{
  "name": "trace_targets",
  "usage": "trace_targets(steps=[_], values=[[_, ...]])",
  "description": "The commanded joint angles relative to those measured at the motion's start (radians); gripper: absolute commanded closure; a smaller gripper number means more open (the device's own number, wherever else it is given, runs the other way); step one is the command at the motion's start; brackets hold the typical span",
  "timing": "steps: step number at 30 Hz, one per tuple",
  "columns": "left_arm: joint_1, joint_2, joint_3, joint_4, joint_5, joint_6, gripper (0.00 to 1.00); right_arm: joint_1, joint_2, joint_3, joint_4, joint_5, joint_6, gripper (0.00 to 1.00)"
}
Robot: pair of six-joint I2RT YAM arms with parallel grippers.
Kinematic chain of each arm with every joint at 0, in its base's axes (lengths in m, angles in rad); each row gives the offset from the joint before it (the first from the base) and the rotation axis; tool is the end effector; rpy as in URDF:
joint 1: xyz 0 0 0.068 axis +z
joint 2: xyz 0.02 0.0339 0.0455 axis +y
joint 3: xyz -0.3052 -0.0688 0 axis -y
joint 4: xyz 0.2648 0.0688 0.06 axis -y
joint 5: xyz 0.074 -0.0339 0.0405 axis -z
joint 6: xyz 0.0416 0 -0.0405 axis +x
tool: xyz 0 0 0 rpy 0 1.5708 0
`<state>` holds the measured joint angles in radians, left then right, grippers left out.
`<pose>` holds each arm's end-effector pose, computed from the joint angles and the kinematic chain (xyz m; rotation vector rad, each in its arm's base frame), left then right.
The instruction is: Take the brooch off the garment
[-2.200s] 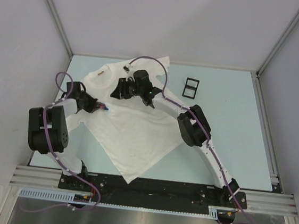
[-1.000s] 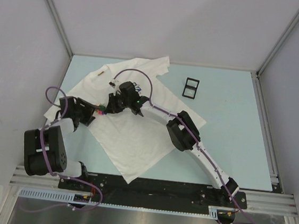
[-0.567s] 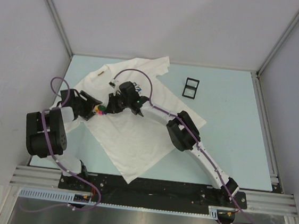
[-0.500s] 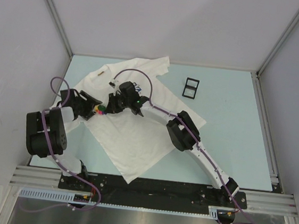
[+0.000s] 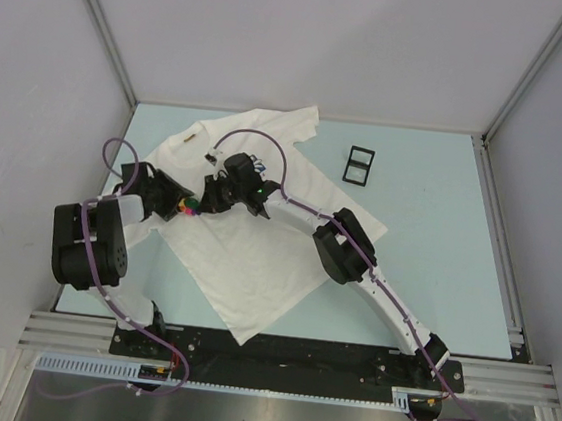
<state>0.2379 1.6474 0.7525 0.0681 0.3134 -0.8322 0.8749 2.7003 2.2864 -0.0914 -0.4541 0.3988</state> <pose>0.3264 0.0660 0.1652 -1.1155 2.1772 -0.6478 0.4091 0.5182 0.1384 -0.8275 2.1119 1.2055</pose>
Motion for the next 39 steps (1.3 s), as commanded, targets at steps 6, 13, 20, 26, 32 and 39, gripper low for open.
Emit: trace_targets(steps=[6, 13, 20, 26, 32, 39], values=[[-0.023, 0.038, 0.039, -0.060, -0.085, 0.053, 0.50, -0.005, -0.002, 0.016, 0.025, 0.008, -0.018, 0.89], [-0.025, 0.023, 0.010, -0.054, -0.094, 0.056, 0.63, -0.004, 0.000, 0.016, 0.027, 0.009, -0.017, 0.90], [-0.025, 0.023, -0.042, 0.001, -0.086, 0.041, 0.78, -0.001, 0.004, 0.018, 0.024, 0.011, -0.017, 0.90], [-0.026, 0.011, -0.073, 0.042, -0.085, 0.035, 0.92, 0.003, 0.013, 0.027, 0.021, 0.011, -0.017, 0.90], [-0.029, -0.003, -0.081, 0.062, -0.073, 0.033, 1.00, 0.003, 0.013, 0.028, 0.012, 0.015, -0.026, 0.90], [-0.035, -0.015, -0.041, 0.001, -0.070, 0.064, 0.84, 0.012, 0.015, 0.035, -0.007, 0.038, -0.048, 0.90]])
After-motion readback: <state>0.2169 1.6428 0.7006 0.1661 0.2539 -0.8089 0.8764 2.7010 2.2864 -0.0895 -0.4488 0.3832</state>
